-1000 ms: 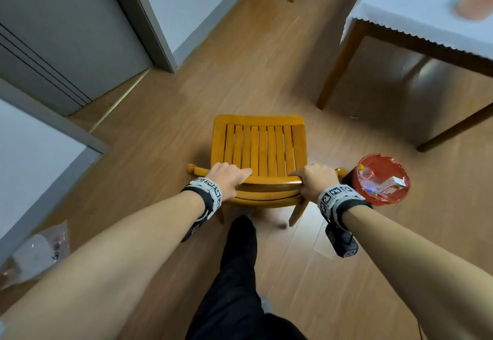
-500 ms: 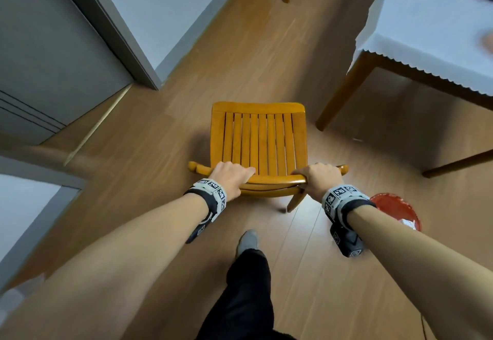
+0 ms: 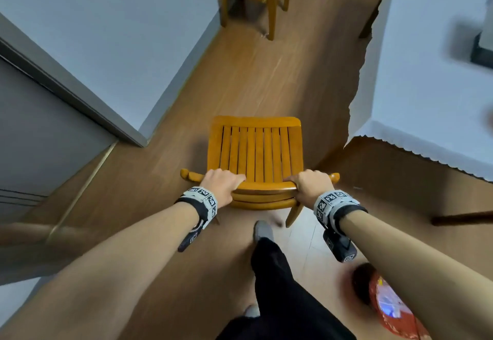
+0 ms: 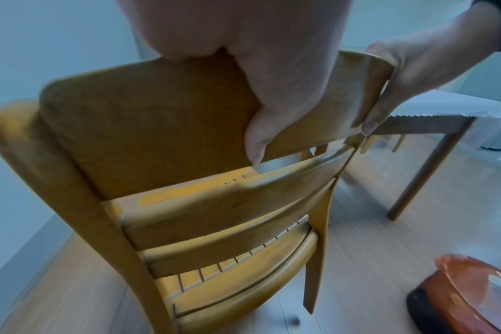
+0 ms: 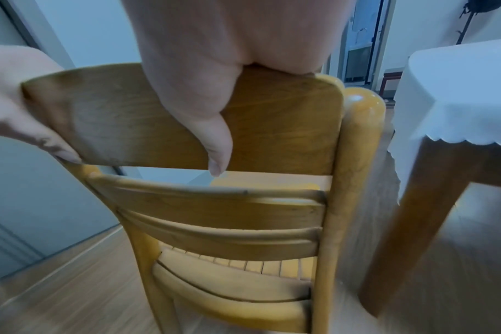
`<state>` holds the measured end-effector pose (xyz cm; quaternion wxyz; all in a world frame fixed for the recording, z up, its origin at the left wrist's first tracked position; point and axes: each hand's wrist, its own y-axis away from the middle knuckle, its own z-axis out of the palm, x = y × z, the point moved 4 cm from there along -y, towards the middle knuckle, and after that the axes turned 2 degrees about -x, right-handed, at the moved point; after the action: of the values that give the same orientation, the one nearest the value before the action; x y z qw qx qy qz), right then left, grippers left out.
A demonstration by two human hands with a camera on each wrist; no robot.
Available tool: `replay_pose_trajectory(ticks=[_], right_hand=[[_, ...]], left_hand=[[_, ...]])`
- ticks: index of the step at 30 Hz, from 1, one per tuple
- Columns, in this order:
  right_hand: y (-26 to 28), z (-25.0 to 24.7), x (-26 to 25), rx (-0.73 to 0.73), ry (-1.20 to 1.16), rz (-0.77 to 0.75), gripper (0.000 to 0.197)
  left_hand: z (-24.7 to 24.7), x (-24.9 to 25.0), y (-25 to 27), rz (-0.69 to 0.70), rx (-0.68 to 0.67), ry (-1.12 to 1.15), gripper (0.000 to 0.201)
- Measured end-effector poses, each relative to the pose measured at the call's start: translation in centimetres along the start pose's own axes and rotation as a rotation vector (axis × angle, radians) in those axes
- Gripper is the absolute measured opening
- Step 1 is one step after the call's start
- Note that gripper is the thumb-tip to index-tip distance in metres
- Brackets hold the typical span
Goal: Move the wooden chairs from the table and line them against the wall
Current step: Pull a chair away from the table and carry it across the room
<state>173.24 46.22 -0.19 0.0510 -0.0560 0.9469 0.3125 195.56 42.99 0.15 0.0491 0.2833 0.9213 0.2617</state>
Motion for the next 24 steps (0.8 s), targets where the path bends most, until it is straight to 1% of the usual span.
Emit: replay_pose_trajectory(ticks=[1, 2, 5, 9, 11, 15, 17, 19, 24], right_hand=[[-2.8, -2.8, 1.1, 0.02, -0.002, -0.004, 0.044], [-3.5, -3.6, 1.3, 0.013, 0.001, -0.001, 0.046], [-9.5, -8.7, 3.3, 0.031, -0.004, 0.002, 0.043], [-16.9, -13.4, 5.5, 0.011, 0.02, 0.007, 0.041], [-20.3, -15.1, 6.3, -0.019, 0.046, 0.005, 0.038], [-27.5, -19.8, 7.6, -0.056, 0.06, -0.001, 0.034], [-31.0, -22.6, 8.0, -0.066, 0.049, -0.001, 0.038], [-34.1, -25.6, 8.2, -0.085, 0.025, -0.011, 0.042], [-41.6, -32.7, 9.1, -0.108, 0.023, -0.053, 0.043]], left_hand=[[-2.6, -1.3, -2.7, -0.005, 0.009, -0.003, 0.04], [-3.2, -1.6, -3.4, -0.005, 0.004, -0.001, 0.037], [-7.6, -4.3, -8.9, -0.03, 0.019, 0.02, 0.031], [-11.1, -7.6, -15.8, -0.047, -0.03, 0.017, 0.028], [-12.3, -9.3, -18.9, -0.043, -0.056, 0.01, 0.029], [-15.6, -13.5, -25.5, -0.011, -0.059, 0.013, 0.031], [-17.6, -16.0, -28.8, 0.002, -0.057, 0.007, 0.032], [-19.6, -18.3, -31.8, 0.0, -0.087, 0.011, 0.034], [-25.3, -23.7, -39.1, -0.029, -0.106, 0.028, 0.04]])
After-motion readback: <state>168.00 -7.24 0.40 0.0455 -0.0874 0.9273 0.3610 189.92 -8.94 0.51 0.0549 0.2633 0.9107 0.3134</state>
